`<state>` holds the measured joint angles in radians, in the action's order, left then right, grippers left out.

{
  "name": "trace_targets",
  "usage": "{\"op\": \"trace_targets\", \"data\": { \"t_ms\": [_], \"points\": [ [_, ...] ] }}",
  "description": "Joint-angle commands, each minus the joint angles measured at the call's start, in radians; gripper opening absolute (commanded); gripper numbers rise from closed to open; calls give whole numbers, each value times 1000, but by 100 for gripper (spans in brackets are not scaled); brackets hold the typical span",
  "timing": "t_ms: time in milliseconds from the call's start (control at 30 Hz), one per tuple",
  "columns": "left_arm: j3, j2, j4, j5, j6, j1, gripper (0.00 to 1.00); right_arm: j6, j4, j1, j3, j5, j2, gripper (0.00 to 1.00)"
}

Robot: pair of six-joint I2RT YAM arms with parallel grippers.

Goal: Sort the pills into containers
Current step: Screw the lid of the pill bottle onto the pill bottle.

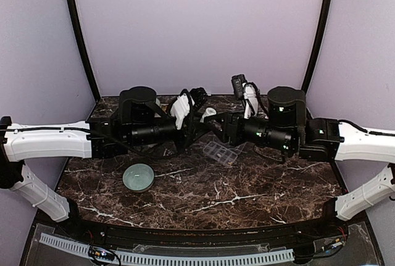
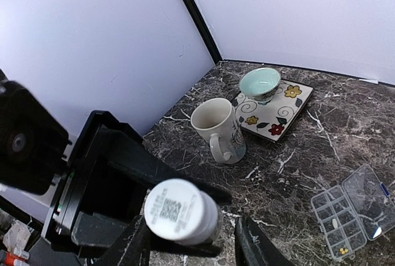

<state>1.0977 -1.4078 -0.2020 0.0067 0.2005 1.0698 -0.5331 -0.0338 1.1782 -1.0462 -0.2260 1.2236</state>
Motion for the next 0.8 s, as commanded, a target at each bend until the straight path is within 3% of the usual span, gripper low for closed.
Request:
{"op": "trace_targets", "data": {
  "t_ms": [0,400,767],
  "points": [
    [76,68,-136,-32,-33,-35,0,44,-119,36,48,38,-30,48],
    [91,69,-21,89,-47,-71,0,154,-127,44,70,19,-131,48],
    [139,23,148,434,-72,-140,0,406,-147,45,8,-1,-228,48]
  ]
}}
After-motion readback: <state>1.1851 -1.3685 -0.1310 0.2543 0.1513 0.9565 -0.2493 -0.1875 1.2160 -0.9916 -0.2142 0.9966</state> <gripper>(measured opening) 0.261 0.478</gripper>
